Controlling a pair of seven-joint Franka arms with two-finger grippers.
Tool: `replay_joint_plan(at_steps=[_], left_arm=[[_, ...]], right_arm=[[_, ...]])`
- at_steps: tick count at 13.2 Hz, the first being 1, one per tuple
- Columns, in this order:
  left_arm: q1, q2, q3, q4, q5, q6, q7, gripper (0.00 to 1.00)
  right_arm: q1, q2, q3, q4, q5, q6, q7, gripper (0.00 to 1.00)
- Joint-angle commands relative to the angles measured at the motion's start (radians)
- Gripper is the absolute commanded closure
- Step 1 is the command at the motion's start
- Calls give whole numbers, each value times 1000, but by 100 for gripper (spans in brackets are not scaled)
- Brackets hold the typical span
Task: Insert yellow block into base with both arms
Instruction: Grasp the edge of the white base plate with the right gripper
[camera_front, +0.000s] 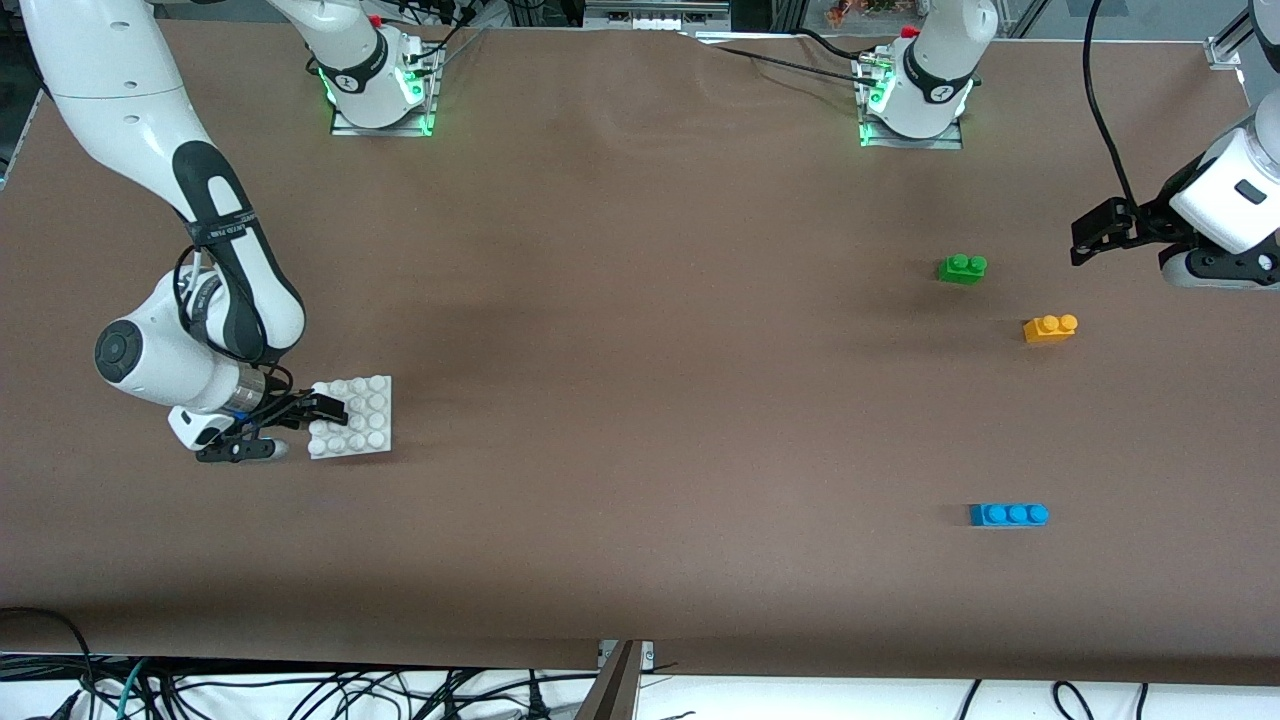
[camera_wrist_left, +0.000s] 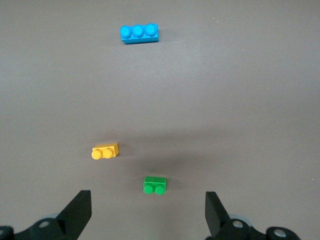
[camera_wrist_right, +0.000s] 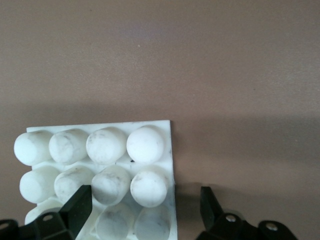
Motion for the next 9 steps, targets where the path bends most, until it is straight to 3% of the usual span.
replay_joint_plan(at_steps=[1, 9], left_arm=[[10, 8, -5, 24, -14, -23, -2, 0], [10, 8, -6, 24, -14, -25, -2, 0]], right_arm=[[-11, 11, 7, -18, 14, 29, -32, 6], [-5, 22, 32, -18, 49, 46, -32, 42]])
